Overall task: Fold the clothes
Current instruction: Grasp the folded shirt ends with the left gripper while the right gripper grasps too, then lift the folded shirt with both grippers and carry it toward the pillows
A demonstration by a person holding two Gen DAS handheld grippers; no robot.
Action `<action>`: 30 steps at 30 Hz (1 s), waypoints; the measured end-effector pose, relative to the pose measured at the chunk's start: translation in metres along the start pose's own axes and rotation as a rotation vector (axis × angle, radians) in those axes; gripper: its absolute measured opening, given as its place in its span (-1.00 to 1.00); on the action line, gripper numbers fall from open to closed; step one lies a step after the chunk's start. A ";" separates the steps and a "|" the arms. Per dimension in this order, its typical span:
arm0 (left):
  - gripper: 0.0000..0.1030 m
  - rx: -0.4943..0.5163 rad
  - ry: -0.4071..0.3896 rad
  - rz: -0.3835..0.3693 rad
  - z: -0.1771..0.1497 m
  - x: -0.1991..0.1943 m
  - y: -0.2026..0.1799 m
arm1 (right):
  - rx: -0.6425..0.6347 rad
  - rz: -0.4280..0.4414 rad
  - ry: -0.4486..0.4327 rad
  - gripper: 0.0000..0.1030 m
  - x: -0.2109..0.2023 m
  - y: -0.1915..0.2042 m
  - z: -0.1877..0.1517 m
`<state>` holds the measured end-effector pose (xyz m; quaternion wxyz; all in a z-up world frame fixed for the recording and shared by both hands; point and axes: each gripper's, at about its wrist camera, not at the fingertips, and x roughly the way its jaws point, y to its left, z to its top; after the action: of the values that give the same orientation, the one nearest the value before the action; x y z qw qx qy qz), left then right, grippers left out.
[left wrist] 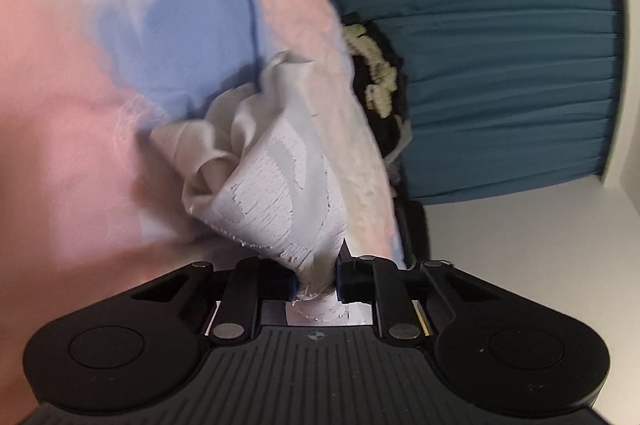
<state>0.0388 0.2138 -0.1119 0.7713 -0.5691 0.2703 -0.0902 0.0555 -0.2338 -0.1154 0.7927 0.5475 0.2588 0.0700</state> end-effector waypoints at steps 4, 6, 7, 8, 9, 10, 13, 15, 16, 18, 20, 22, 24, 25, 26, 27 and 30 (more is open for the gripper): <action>-0.67 0.014 -0.008 -0.071 -0.001 -0.011 -0.036 | 0.006 0.064 -0.026 -0.66 -0.030 0.029 0.008; -0.67 0.034 0.009 -0.104 -0.003 -0.005 -0.060 | 0.019 0.102 -0.053 -0.66 -0.043 0.043 0.021; -0.67 0.045 0.021 -0.116 -0.005 0.002 -0.075 | 0.025 0.121 -0.073 -0.66 -0.049 0.050 0.031; -0.67 0.056 0.034 -0.127 -0.007 0.010 -0.090 | 0.031 0.139 -0.092 -0.66 -0.055 0.057 0.041; -0.67 0.066 0.046 -0.138 -0.009 0.019 -0.105 | 0.036 0.158 -0.112 -0.66 -0.060 0.064 0.051; -0.67 0.081 0.058 -0.145 -0.011 0.030 -0.121 | 0.042 0.176 -0.131 -0.66 -0.066 0.071 0.061; -0.67 0.127 0.096 -0.162 -0.020 0.074 -0.169 | 0.047 0.186 -0.183 -0.66 -0.078 0.084 0.116; -0.67 0.146 0.130 -0.170 -0.029 0.111 -0.197 | 0.044 0.181 -0.219 -0.66 -0.083 0.088 0.152; -0.67 0.161 0.148 -0.174 -0.034 0.131 -0.211 | 0.043 0.179 -0.237 -0.66 -0.085 0.091 0.170; -0.67 0.200 0.181 -0.185 -0.050 0.168 -0.232 | 0.030 0.167 -0.280 -0.66 -0.092 0.091 0.205; -0.67 0.218 0.224 -0.205 -0.070 0.206 -0.244 | 0.006 0.152 -0.329 -0.66 -0.101 0.089 0.238; -0.67 0.232 0.270 -0.228 -0.090 0.244 -0.254 | 0.007 0.101 -0.340 -0.66 -0.108 0.063 0.249; -0.67 0.278 0.313 -0.258 -0.111 0.280 -0.254 | 0.011 0.046 -0.348 -0.66 -0.114 0.034 0.258; -0.66 0.311 0.330 -0.270 -0.123 0.295 -0.250 | 0.013 0.019 -0.352 -0.66 -0.117 0.019 0.263; -0.66 0.341 0.350 -0.278 -0.135 0.309 -0.244 | 0.014 -0.008 -0.356 -0.65 -0.120 0.005 0.267; -0.66 0.368 0.375 -0.274 -0.146 0.322 -0.233 | 0.016 -0.035 -0.360 -0.65 -0.123 -0.010 0.272; -0.66 0.431 0.458 -0.195 -0.176 0.351 -0.198 | 0.022 -0.117 -0.371 -0.64 -0.132 -0.053 0.286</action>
<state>0.2744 -0.1555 -0.0749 0.7809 -0.3809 0.3557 -0.3444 0.0719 -0.5444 -0.0432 0.8236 0.5434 0.1405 -0.0812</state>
